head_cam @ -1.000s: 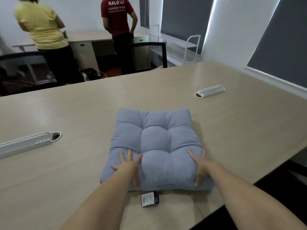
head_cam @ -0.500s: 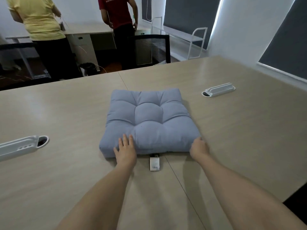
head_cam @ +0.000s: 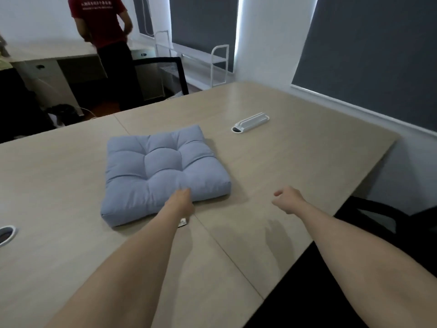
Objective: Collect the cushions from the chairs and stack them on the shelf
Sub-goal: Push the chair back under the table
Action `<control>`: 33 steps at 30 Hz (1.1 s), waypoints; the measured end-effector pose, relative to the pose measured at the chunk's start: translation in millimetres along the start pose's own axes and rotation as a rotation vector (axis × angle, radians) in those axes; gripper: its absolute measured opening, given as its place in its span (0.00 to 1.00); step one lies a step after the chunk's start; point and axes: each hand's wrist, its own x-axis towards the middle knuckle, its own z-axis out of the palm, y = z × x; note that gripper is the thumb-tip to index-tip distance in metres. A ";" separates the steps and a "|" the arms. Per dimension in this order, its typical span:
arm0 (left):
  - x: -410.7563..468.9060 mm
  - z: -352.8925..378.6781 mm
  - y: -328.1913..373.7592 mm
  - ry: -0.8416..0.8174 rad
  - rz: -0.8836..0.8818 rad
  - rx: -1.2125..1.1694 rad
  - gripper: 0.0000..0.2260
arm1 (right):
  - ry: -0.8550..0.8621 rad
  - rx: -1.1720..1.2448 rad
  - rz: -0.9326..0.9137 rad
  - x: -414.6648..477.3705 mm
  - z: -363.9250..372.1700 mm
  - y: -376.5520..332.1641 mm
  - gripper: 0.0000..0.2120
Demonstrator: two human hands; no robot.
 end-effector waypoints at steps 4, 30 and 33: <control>-14.4 1.1 77.2 0.029 0.190 0.037 0.20 | 0.081 0.073 0.097 -26.4 -59.2 65.2 0.15; -304.1 244.2 556.3 -0.331 0.894 0.016 0.26 | 0.541 0.470 0.570 -225.1 -311.7 534.4 0.22; -309.3 258.1 566.9 -0.341 0.886 0.019 0.26 | 0.576 0.538 0.542 -215.5 -304.3 540.9 0.20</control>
